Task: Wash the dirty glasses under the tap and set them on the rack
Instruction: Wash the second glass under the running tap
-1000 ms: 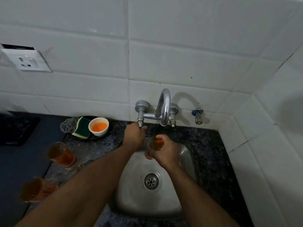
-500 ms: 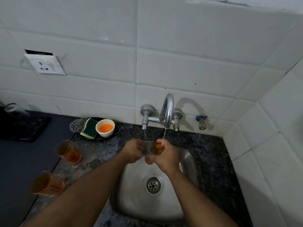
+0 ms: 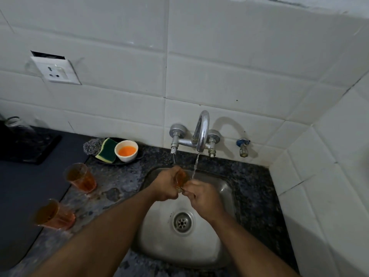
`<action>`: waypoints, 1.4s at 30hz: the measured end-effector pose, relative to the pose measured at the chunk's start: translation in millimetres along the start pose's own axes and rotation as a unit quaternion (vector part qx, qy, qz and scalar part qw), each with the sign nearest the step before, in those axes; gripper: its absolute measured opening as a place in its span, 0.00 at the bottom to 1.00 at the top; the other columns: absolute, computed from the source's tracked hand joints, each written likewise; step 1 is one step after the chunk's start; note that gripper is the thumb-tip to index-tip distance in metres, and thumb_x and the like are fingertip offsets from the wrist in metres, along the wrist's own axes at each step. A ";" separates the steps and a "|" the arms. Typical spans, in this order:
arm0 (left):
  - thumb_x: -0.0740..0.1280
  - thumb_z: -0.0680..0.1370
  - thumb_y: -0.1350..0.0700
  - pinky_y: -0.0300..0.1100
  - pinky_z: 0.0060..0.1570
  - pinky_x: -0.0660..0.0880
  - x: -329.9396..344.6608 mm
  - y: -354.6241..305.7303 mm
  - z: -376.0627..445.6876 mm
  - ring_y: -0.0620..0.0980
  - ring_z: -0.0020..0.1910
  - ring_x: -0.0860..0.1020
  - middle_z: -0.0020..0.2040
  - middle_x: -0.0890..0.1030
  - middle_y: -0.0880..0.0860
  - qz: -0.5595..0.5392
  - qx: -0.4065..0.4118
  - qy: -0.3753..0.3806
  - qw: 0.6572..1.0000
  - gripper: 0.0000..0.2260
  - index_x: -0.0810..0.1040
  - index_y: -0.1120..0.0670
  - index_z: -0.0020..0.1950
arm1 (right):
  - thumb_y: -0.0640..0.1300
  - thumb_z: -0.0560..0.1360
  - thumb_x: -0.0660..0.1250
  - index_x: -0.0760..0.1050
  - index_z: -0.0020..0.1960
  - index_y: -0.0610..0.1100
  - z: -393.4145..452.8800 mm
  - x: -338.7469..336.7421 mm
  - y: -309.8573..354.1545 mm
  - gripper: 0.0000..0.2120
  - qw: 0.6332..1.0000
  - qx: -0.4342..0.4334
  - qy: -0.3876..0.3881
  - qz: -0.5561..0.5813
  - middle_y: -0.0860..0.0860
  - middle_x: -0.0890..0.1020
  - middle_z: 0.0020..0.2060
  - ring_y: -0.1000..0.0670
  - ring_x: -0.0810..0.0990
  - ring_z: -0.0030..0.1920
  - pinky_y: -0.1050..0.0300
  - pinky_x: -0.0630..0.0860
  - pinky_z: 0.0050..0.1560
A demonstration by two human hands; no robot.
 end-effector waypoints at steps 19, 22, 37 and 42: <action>0.81 0.64 0.66 0.40 0.42 0.81 6.7 11.7 -11.1 0.45 0.45 0.83 0.45 0.84 0.49 -0.033 -0.046 0.040 0.998 0.21 0.80 0.48 0.50 | 0.39 0.75 0.76 0.88 0.49 0.45 8.0 -2.5 -8.6 0.04 0.994 -0.035 0.079 0.060 0.54 0.88 0.45 0.59 0.84 0.43 0.62 0.80 0.49; 0.84 0.63 0.64 0.40 0.48 0.80 5.1 11.6 -9.4 0.46 0.51 0.82 0.51 0.83 0.47 -0.036 -0.062 0.050 0.996 0.26 0.80 0.49 0.56 | 0.40 0.75 0.77 0.86 0.44 0.44 16.2 -6.9 -8.3 0.01 0.995 -0.036 0.084 0.049 0.57 0.85 0.40 0.62 0.81 0.39 0.60 0.78 0.45; 0.82 0.65 0.57 0.45 0.42 0.79 -3.3 -7.0 -13.0 0.44 0.44 0.80 0.44 0.81 0.46 -0.036 0.005 -0.145 0.989 0.18 0.79 0.47 0.49 | 0.42 0.74 0.78 0.87 0.44 0.45 24.0 -9.8 1.0 0.02 0.994 -0.014 0.052 0.091 0.54 0.87 0.39 0.56 0.84 0.40 0.56 0.81 0.44; 0.83 0.65 0.65 0.40 0.53 0.78 7.2 15.8 -19.1 0.49 0.59 0.81 0.57 0.82 0.49 -0.055 -0.104 0.164 0.979 0.31 0.79 0.51 0.65 | 0.44 0.75 0.78 0.87 0.46 0.46 16.9 -7.4 -12.5 0.02 0.984 -0.044 0.171 0.029 0.54 0.86 0.41 0.57 0.83 0.41 0.52 0.81 0.47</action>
Point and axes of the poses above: each hand's wrist, its own z-axis towards the middle knuckle, its own x-axis out of the palm, y = z × x, the point moved 5 cm from there along z, towards the middle knuckle
